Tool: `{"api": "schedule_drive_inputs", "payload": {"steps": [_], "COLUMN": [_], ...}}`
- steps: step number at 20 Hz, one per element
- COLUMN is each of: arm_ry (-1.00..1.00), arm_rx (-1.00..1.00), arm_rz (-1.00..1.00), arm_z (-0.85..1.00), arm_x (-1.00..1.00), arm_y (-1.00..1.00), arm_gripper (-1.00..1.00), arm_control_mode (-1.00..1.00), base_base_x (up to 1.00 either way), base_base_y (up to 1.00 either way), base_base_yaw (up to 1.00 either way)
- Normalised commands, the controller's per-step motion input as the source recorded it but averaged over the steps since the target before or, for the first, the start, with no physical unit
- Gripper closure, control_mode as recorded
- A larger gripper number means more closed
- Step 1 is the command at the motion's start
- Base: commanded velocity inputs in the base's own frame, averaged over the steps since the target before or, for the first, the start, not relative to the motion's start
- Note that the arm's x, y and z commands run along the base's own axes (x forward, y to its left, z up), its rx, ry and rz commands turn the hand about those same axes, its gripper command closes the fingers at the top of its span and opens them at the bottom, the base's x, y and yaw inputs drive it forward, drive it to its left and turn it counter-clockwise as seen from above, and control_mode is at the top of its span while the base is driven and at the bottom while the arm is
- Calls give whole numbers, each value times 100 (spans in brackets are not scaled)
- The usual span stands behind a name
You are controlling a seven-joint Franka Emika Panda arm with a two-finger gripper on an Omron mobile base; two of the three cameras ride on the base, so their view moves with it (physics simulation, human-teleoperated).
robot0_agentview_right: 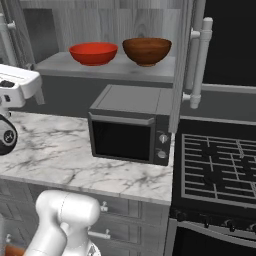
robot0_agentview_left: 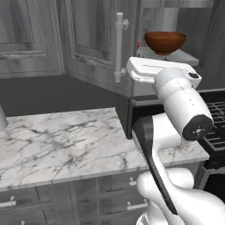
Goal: Move the bowls from the cabinet to the plates on the dining table.
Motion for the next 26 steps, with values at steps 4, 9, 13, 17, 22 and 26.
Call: {"api": "schedule_drive_inputs", "payload": {"steps": [4,9,13,17,22,26], "arm_ry": [-1,-2,-3,-3,0,1], "arm_rx": [0,0,1,4,6,5], "arm_rz": [9,9,7,5,1,4], "arm_z": [0,-1,-16,-20,-16,-2], "arm_x": [11,25,41,49,62,62], "arm_y": [-37,-37,-33,-30,-5,0], "arm_gripper": [-100,-100,-100,-100,-100,-100], "arm_control_mode": [-100,-100,-100,-100,-100,-100], "base_base_x": [0,0,0,0,0,0], "base_base_y": [0,0,0,0,0,0], "base_base_yaw": [0,0,0,0,0,0]}}
